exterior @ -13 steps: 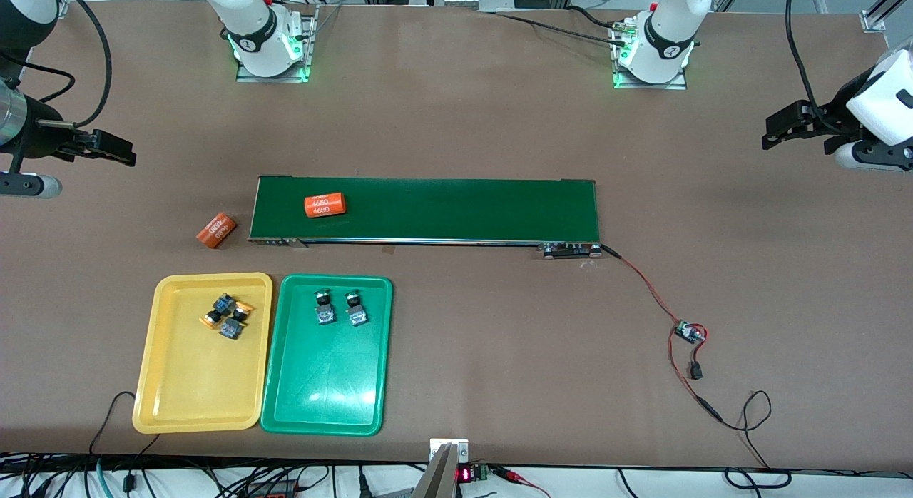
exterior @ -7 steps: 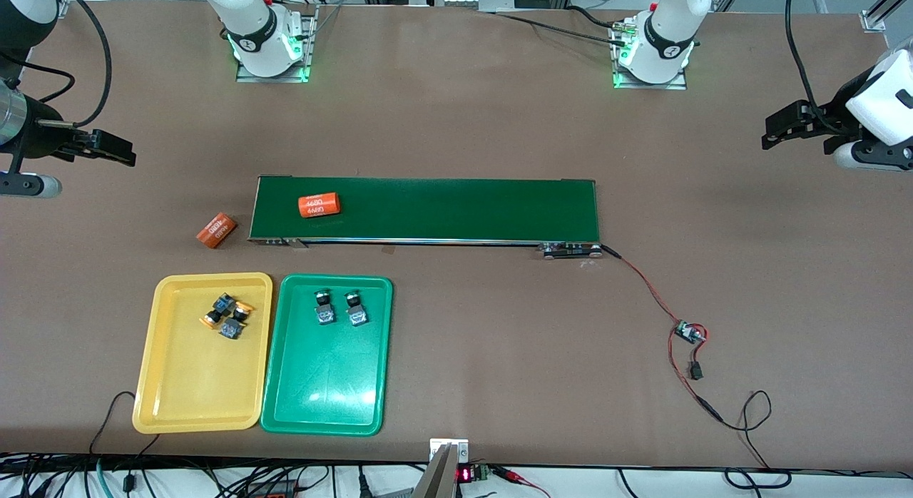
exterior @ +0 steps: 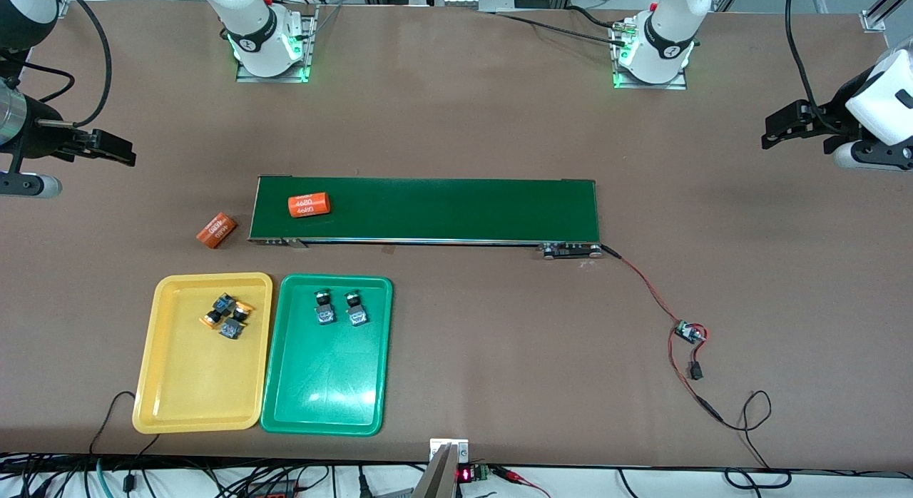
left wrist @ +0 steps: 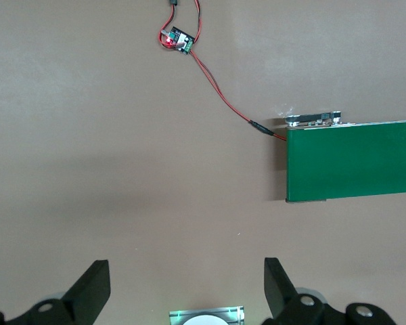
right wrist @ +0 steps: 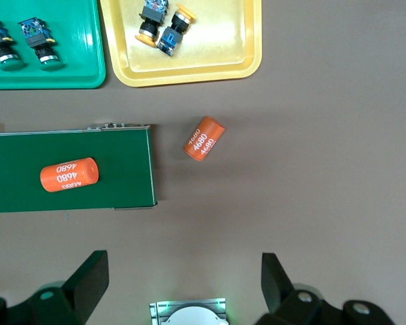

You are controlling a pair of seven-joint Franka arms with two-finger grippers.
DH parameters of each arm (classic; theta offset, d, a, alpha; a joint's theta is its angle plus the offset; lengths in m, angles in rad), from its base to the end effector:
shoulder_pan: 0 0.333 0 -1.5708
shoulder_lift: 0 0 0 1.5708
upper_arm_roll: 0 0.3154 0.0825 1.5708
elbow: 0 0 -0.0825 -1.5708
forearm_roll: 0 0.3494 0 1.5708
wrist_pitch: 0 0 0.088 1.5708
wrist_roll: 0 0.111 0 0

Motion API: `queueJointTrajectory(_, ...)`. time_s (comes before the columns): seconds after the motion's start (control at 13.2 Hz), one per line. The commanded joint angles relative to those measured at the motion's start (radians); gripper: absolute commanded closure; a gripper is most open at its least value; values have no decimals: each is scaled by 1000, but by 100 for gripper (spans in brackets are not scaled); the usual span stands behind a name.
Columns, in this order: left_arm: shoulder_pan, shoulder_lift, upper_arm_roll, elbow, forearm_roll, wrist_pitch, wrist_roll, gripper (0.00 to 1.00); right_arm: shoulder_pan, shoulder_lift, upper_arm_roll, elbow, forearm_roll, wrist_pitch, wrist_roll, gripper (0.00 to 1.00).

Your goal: Sort buttons by color to trays

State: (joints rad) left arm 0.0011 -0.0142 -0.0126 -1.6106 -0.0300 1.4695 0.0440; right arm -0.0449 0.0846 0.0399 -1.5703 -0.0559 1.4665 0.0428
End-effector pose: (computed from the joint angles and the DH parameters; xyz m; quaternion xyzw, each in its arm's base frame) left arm 0.5026 -0.0094 0.6019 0.9975 -0.0282 -0.0632 0.0159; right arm 0.5296 -0.0102 0.5678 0.9949 -0.0240 -0.0935 0.0280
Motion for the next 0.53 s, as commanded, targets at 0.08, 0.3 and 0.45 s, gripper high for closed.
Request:
queueJointTrajectory(0.08,0,5,-6,28,-1,-23,8,0,-6,7,3,23,16,-8,-29,0)
queueJointTrajectory(0.3,-3,5,-6,28,8,-23,11,0,-6,7,3,23,16,-6,-29,0)
queueJointTrajectory(0.45,-6,5,-6,28,19,-25,11,0,-6,7,5,23,17,-3,-27,0)
